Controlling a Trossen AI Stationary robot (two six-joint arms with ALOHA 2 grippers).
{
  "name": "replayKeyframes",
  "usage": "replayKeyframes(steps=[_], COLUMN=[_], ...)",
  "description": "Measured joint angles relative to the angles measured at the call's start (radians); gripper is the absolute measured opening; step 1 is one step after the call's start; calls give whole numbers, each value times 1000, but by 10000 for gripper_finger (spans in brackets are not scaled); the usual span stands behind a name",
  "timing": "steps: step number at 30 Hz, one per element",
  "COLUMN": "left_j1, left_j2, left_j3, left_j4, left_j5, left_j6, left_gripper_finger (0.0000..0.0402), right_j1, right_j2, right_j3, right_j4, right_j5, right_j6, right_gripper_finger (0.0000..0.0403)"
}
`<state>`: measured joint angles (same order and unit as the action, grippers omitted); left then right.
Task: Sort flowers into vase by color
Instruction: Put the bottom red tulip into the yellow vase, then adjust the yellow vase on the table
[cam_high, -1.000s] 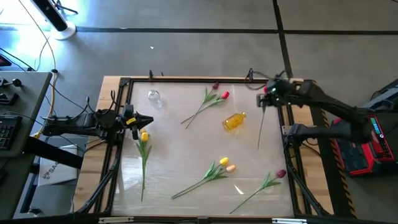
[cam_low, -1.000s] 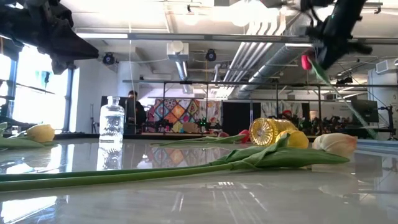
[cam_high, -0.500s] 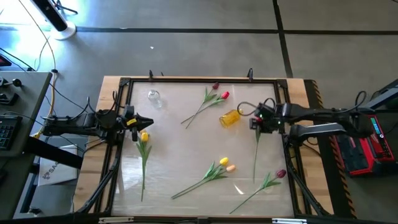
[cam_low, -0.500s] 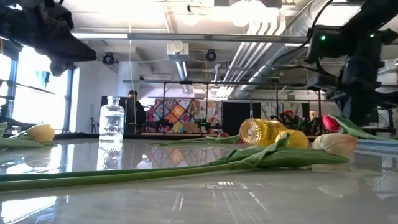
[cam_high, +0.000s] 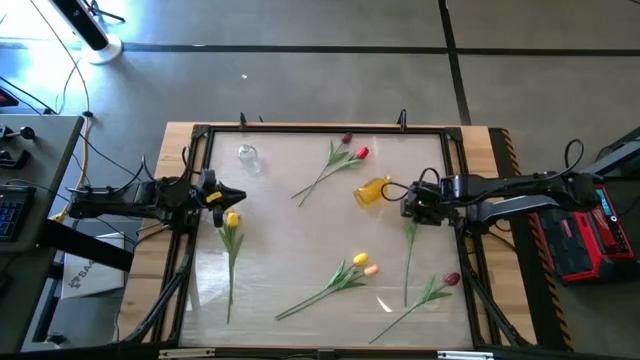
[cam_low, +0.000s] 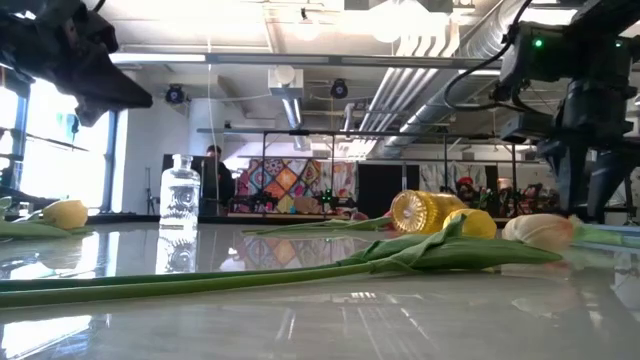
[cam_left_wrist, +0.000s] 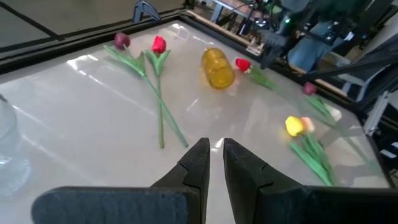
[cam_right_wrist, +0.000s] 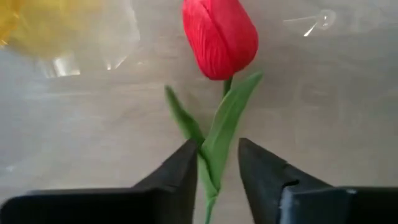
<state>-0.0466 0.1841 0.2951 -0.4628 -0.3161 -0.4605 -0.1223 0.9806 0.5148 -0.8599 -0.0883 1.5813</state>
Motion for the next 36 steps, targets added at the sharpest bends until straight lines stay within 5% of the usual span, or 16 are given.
replayKeyframes(steps=[7, 19, 28, 36], left_j1=[0, 0, 0, 0], left_j2=[0, 0, 0, 0], left_j3=[0, 0, 0, 0], left_j4=[-12, -12, -11, -10], left_j5=[-15, -32, 33, 48], left_j6=[27, 18, 0, 0], left_gripper_finger=[35, 35, 35, 35], right_j1=[-1, -9, -13, -38], right_j2=[0, 191, 257, 246], right_j3=[0, 0, 0, 0], right_j4=[125, 506, 641, 677], right_j5=[77, 290, 322, 413], right_j6=[88, 197, 330, 400], right_gripper_finger=[188, 226, 326, 362])
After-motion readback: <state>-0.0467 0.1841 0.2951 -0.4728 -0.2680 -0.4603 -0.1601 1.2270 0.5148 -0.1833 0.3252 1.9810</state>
